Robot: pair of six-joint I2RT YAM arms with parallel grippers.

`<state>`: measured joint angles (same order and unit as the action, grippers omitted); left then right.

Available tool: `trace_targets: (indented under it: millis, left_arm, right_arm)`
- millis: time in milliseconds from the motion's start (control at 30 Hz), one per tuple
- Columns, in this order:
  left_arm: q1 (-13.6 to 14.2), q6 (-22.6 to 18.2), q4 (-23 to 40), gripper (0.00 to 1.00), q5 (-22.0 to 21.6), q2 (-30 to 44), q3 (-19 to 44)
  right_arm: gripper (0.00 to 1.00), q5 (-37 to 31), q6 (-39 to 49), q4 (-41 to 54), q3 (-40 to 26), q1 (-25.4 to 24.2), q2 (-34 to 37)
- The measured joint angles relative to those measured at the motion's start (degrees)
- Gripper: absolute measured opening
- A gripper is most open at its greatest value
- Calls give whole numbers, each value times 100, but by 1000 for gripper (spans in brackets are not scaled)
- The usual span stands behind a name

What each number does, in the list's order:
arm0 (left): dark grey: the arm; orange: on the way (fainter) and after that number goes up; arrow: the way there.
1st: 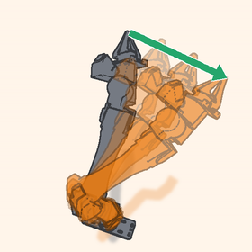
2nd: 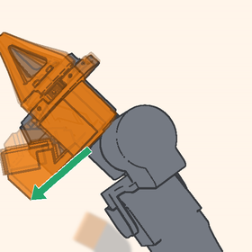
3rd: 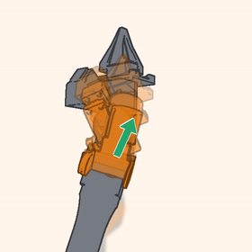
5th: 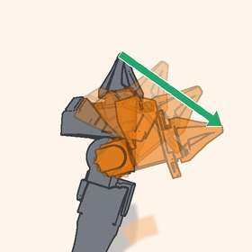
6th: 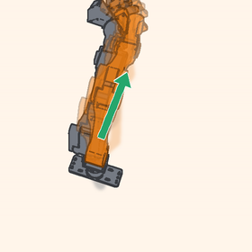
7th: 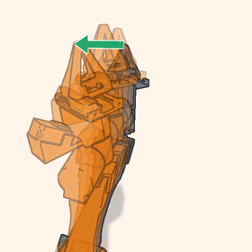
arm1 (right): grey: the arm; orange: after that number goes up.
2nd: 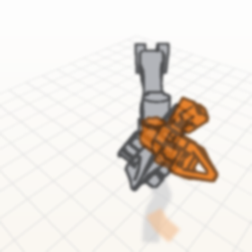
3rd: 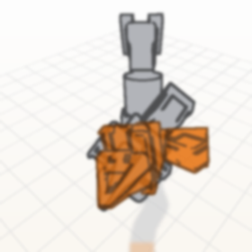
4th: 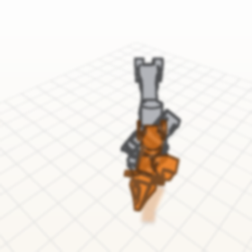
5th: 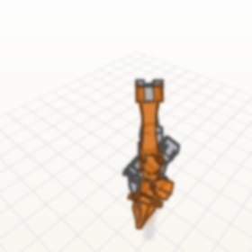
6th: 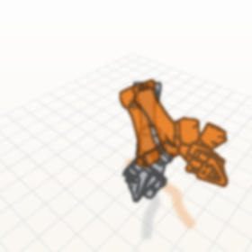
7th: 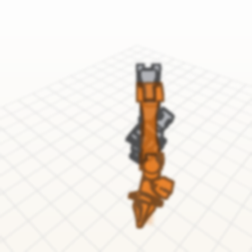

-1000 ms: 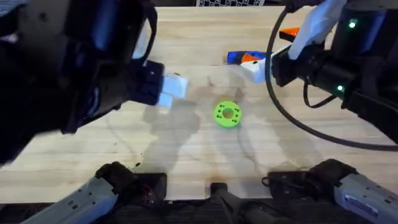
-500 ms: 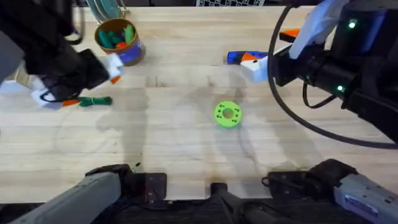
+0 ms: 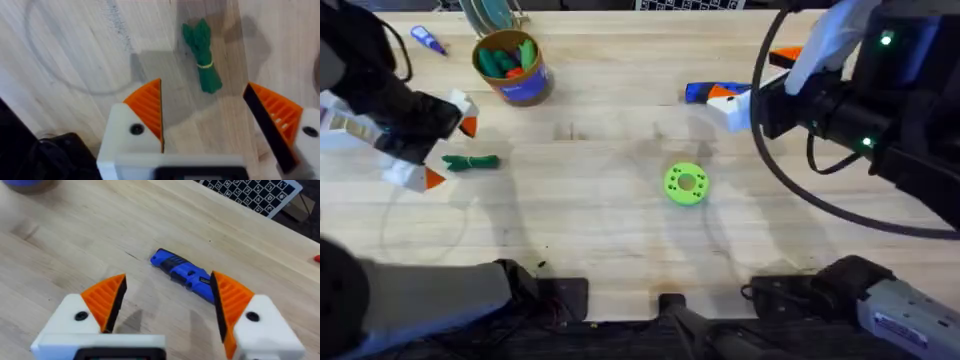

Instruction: Pick up the gripper from the table and insert it into the empty holder that is missing its gripper. Then pick up a screw, insert it into the mounting hole, and use the screwdriver to tighten it. Finally, clean up the table by picking up the vegetable and placing it into the bucket.

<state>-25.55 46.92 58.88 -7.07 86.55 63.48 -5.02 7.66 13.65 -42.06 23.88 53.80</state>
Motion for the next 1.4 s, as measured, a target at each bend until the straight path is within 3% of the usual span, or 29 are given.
trace_targets:
  millis: [400, 433, 600, 633, 833, 1000, 1233, 1400]
  left_arm:
    - [-30, 265, -475, 982, 421, 1352, 55]
    - [-38, 305, -503, 891, 444, 1354, 57]
    - [-42, 302, -388, 129, 478, 1393, 87]
    - [-45, 294, -352, 39, 493, 1383, 89]
    - [-47, 275, -2, 19, 563, 1176, 90]
    - [18, 1, 16, 19, 933, 357, 352]
    - [328, -554, -1604, 19, 2107, -490, 778]
    - [742, -696, -2550, 18, 2424, -305, 782]
  right_arm:
    - [992, 0, 2, 0, 0, 0, 0]
    - [992, -1, 0, -2, 0, 0, 0]
    - [992, 0, 1, -142, 0, 0, 0]
    - [992, -1, 0, -203, 0, 0, 0]
    - [992, -1, 0, -471, 0, 0, 0]
    - [991, 1, 0, -523, 0, 0, 0]
    - [992, -1, 0, -551, 0, 0, 0]
    - [992, -1, 0, -551, 0, 0, 0]
